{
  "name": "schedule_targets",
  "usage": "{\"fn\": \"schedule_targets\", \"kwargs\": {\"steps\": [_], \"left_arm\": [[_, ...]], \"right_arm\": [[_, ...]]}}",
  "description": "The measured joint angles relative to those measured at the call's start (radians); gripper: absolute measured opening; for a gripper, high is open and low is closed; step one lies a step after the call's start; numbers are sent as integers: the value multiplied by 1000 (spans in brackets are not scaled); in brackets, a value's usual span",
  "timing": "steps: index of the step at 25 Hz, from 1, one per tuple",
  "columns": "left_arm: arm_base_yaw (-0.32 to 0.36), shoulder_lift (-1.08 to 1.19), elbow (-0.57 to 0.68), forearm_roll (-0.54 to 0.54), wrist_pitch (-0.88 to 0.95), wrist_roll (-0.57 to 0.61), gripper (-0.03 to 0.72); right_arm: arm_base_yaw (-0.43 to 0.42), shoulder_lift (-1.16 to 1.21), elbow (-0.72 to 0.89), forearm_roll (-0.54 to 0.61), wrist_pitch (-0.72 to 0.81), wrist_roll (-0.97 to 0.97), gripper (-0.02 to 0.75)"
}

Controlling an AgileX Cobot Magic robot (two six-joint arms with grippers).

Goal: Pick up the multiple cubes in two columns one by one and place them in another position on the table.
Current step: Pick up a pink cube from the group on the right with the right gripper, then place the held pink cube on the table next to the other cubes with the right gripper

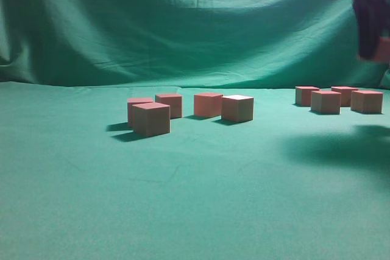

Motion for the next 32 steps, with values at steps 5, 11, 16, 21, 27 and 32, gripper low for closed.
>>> {"fn": "schedule_targets", "kwargs": {"steps": [5,11,16,21,27,32], "left_arm": [[0,0,0,0,0,0,0],[0,0,0,0,0,0,0],[0,0,0,0,0,0,0],[0,0,0,0,0,0,0],[0,0,0,0,0,0,0],[0,0,0,0,0,0,0]], "right_arm": [[181,-76,-2,27,38,-35,265],[408,-45,-2,76,50,-197,265],[533,27,-2,84,24,-380,265],[554,97,-2,84,14,-473,265],[554,144,-9,81,-44,-481,265],[554,176,-20,81,-86,-483,265]]}}
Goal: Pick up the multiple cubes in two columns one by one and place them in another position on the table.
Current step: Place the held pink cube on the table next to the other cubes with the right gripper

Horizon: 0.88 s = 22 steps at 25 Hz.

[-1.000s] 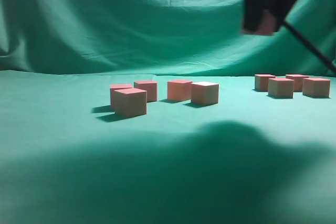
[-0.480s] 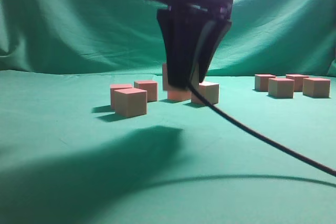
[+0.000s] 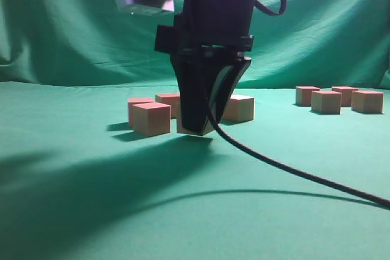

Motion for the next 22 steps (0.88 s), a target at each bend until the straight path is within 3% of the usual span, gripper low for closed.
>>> {"fn": "schedule_targets", "kwargs": {"steps": [22], "left_arm": [[0,0,0,0,0,0,0]], "right_arm": [[0,49,-33,6,-32,0,265]]}}
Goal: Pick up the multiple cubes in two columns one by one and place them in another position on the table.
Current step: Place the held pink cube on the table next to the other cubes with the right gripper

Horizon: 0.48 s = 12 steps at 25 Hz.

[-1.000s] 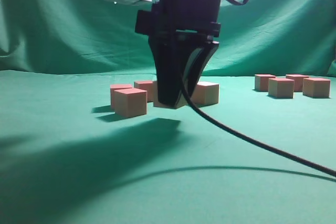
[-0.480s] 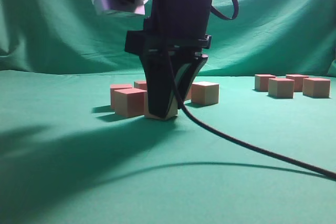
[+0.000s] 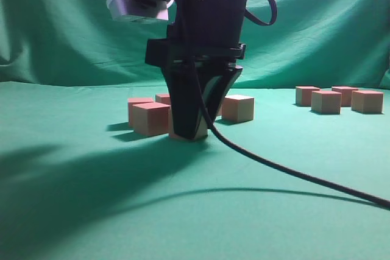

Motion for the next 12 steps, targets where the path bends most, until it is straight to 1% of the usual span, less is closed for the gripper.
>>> {"fn": "schedule_targets", "kwargs": {"steps": [1,5,7,8,9,12], "left_arm": [[0,0,0,0,0,0,0],[0,0,0,0,0,0,0],[0,0,0,0,0,0,0],[0,0,0,0,0,0,0],[0,0,0,0,0,0,0],[0,0,0,0,0,0,0]], "right_arm": [[0,0,-4,0,11,0,265],[0,3,-64,0,94,0,528],[0,5,-121,0,160,22,620],[0,7,-157,0,200,35,643],[0,7,-195,0,238,40,629],[0,8,-312,-9,362,67,629]]}}
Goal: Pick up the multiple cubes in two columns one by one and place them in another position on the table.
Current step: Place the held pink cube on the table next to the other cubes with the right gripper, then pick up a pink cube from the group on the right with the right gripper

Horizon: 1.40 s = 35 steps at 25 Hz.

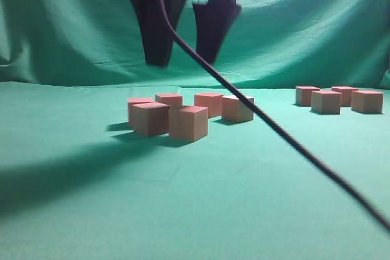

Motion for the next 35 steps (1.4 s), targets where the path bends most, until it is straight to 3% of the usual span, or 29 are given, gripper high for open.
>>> {"fn": "schedule_targets", "kwargs": {"steps": [3,4,5,7,9,14,21,35], "left_arm": [[0,0,0,0,0,0,0],[0,0,0,0,0,0,0],[0,0,0,0,0,0,0],[0,0,0,0,0,0,0],[0,0,0,0,0,0,0],[0,0,0,0,0,0,0],[0,0,0,0,0,0,0],[0,0,0,0,0,0,0]], "right_arm": [[0,0,-98,-75,23,24,629],[-2,0,-119,-106,27,39,582],[-11,-2,-134,-142,33,69,583],[-47,-3,-148,-217,36,175,583],[-104,-6,-150,-252,37,286,529],[-296,-6,-150,-200,42,486,533],[-477,26,-127,-107,44,518,533],[-494,175,-106,-85,-42,471,533]]}}
